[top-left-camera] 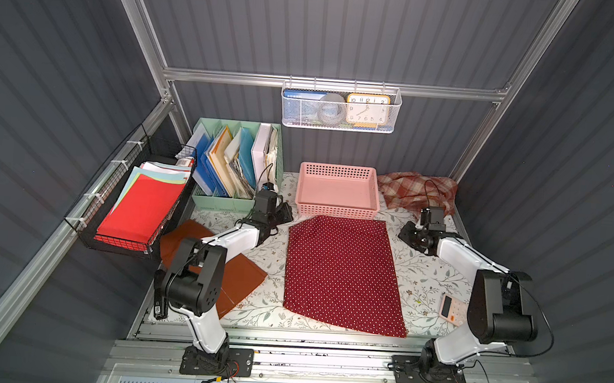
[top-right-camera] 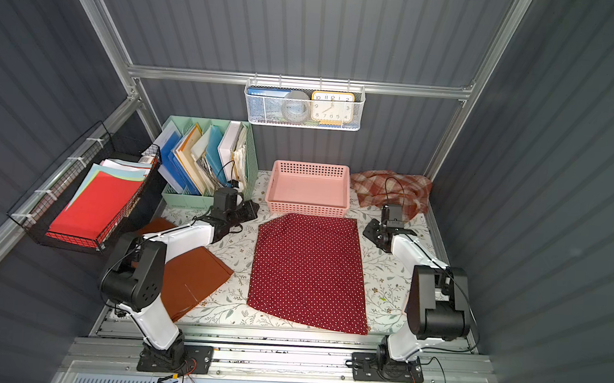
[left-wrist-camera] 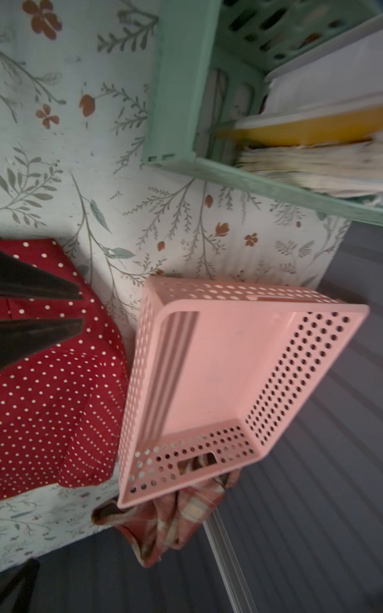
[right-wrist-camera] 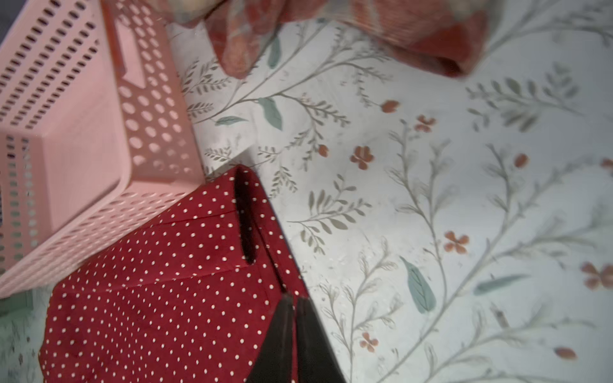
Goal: Roll up the skirts
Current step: Fold the skirt at the center of the board.
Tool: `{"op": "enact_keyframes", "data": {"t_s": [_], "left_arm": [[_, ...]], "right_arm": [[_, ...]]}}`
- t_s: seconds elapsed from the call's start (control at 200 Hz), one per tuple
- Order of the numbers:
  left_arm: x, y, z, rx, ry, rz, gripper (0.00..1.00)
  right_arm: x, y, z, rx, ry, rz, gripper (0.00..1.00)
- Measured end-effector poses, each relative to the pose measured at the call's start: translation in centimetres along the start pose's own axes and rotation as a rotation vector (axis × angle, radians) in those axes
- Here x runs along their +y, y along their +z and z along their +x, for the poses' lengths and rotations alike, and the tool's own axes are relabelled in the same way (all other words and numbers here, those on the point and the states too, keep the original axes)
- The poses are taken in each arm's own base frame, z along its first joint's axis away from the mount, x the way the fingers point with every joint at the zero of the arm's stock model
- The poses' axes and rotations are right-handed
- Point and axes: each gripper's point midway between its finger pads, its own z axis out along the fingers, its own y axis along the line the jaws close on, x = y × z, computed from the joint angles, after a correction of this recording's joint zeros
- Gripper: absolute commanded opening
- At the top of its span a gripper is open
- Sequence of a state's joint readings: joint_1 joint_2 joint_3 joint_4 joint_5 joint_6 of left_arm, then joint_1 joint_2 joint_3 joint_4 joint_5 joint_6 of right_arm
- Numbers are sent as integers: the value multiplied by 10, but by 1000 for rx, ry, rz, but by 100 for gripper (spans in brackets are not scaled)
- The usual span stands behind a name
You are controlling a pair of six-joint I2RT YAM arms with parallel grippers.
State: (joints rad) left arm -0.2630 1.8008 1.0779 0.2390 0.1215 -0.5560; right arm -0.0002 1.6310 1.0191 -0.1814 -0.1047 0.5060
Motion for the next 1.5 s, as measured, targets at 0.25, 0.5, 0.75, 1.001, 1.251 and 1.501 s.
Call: {"op": "enact_keyframes", "data": {"t_s": [0.25, 0.5, 0.75, 1.001, 1.251, 1.501], "left_arm": [[35, 42, 37, 97, -43, -71, 18], [31, 60, 32, 82, -53, -46, 26], [33, 64, 33, 82, -57, -47, 29], [43, 57, 51, 115, -61, -68, 29], [40, 53, 59, 126, -63, -33, 25], [34, 44, 71, 173, -69, 11, 21]], "right_arm": [[26, 39, -7, 84, -29, -73, 13], [31, 60, 9, 167, -36, -94, 18], [39, 64, 20, 204, -61, -117, 22], [38, 64, 23, 216, -65, -112, 23], [39, 64, 24, 219, -67, -116, 23], [40, 70, 28, 234, -68, -116, 24]]}}
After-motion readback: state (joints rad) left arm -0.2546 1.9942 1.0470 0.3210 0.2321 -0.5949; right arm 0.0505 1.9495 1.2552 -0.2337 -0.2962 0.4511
